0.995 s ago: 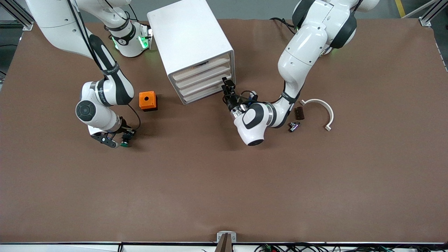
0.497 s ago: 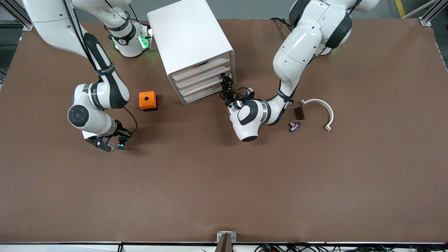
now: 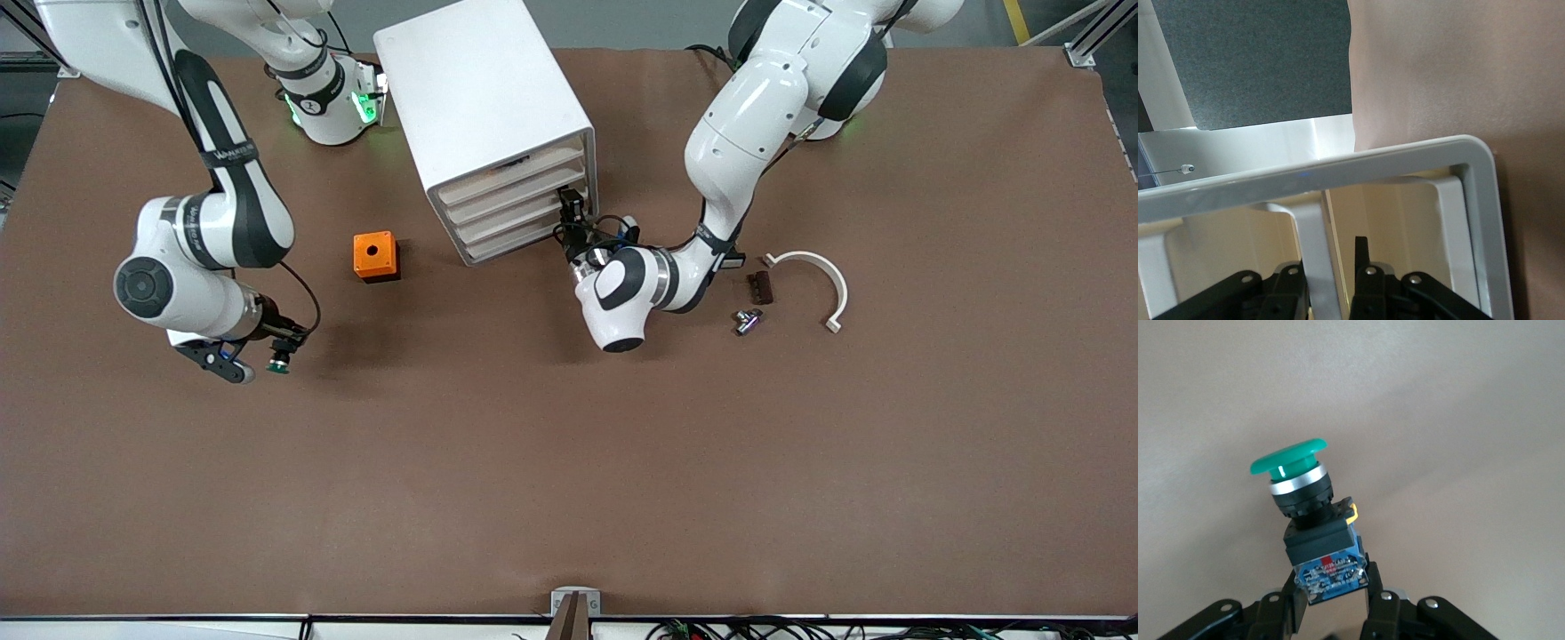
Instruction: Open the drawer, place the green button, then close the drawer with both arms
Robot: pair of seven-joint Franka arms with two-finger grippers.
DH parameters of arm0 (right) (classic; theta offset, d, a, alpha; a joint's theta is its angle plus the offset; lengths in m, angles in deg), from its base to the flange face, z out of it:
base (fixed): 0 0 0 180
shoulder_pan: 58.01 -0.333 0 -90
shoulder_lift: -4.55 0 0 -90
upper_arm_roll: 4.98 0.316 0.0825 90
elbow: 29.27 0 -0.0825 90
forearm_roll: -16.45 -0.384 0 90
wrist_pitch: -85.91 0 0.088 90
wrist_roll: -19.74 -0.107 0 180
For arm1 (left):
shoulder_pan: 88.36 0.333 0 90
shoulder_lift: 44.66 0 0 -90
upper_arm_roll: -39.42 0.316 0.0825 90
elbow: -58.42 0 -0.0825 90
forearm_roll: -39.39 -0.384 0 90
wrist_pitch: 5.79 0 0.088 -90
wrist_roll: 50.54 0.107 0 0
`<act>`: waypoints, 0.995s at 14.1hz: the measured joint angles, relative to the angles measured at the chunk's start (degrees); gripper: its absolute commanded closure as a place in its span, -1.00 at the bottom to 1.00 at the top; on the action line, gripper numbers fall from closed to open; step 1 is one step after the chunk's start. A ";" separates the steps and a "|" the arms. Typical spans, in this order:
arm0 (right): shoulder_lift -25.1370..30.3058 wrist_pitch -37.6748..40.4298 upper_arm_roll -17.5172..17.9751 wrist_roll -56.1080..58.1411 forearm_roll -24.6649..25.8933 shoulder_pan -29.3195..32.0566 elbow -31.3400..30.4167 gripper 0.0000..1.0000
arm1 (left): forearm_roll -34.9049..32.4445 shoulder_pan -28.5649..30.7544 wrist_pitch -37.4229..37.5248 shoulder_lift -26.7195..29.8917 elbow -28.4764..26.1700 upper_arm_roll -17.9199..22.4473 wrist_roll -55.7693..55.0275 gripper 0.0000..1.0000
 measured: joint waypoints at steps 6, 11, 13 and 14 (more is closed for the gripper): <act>4.92 5.50 0.35 -5.08 -3.53 -0.08 -0.13 1.00 | 0.53 0.29 0.60 -0.01 0.02 0.01 -0.15 0.75; 9.13 7.31 0.84 -13.52 -4.74 -1.48 -0.12 1.00 | 0.62 2.38 0.58 -0.01 0.11 0.14 -0.15 0.75; 10.97 7.66 1.06 -18.66 -4.77 -3.63 -0.12 1.00 | 0.65 4.10 0.56 -0.01 0.23 0.21 -0.15 0.72; 11.48 7.40 1.17 -21.39 -4.78 -4.68 -0.13 1.00 | 0.69 5.08 0.50 -0.02 0.28 0.24 -0.15 0.72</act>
